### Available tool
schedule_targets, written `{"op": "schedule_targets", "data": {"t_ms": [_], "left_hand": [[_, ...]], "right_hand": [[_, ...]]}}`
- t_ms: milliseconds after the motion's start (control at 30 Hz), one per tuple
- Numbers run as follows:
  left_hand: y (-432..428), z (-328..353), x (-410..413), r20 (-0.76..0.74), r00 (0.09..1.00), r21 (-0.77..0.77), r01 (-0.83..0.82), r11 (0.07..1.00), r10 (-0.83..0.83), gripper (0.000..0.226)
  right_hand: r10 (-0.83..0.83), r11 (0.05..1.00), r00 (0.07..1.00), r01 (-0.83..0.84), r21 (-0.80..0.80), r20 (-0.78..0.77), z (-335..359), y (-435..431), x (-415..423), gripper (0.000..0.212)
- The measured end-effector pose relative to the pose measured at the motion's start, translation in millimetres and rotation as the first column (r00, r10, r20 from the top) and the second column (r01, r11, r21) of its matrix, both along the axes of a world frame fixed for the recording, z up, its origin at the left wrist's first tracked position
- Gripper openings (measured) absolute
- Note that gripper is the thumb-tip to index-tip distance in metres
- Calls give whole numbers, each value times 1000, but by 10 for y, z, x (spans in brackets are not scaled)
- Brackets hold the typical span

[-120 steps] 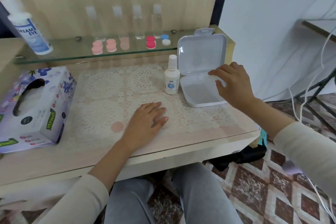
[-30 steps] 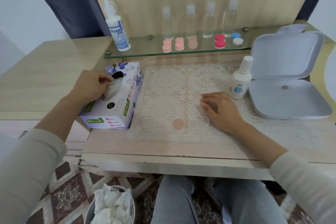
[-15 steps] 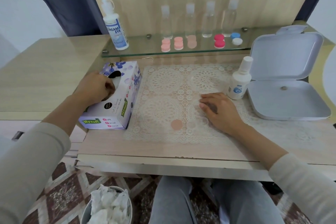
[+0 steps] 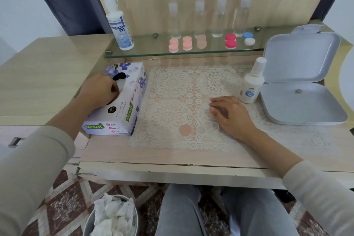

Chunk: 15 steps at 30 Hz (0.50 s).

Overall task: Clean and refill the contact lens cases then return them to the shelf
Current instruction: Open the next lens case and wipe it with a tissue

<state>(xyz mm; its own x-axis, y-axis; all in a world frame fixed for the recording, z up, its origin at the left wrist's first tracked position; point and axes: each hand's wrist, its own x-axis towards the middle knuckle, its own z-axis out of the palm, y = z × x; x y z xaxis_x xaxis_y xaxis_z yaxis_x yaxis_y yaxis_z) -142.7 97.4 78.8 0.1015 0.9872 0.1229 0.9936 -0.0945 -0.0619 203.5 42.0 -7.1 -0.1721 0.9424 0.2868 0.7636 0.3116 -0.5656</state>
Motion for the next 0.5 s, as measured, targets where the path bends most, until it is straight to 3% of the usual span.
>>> {"op": "schedule_targets", "data": {"t_ms": [233, 333, 500], "left_hand": [[-67, 118, 2, 230, 973, 189, -42, 981, -3, 9], [-99, 288, -7, 280, 960, 253, -43, 967, -31, 6], [-168, 599, 46, 343, 931, 406, -32, 913, -120, 6]], "right_hand": [[-5, 1000, 1000, 5, 18, -1, -23, 15, 8, 25], [4, 1000, 1000, -4, 16, -2, -18, 10, 4, 34], [-1, 999, 1000, 1, 34, 1, -26, 10, 8, 23]]}}
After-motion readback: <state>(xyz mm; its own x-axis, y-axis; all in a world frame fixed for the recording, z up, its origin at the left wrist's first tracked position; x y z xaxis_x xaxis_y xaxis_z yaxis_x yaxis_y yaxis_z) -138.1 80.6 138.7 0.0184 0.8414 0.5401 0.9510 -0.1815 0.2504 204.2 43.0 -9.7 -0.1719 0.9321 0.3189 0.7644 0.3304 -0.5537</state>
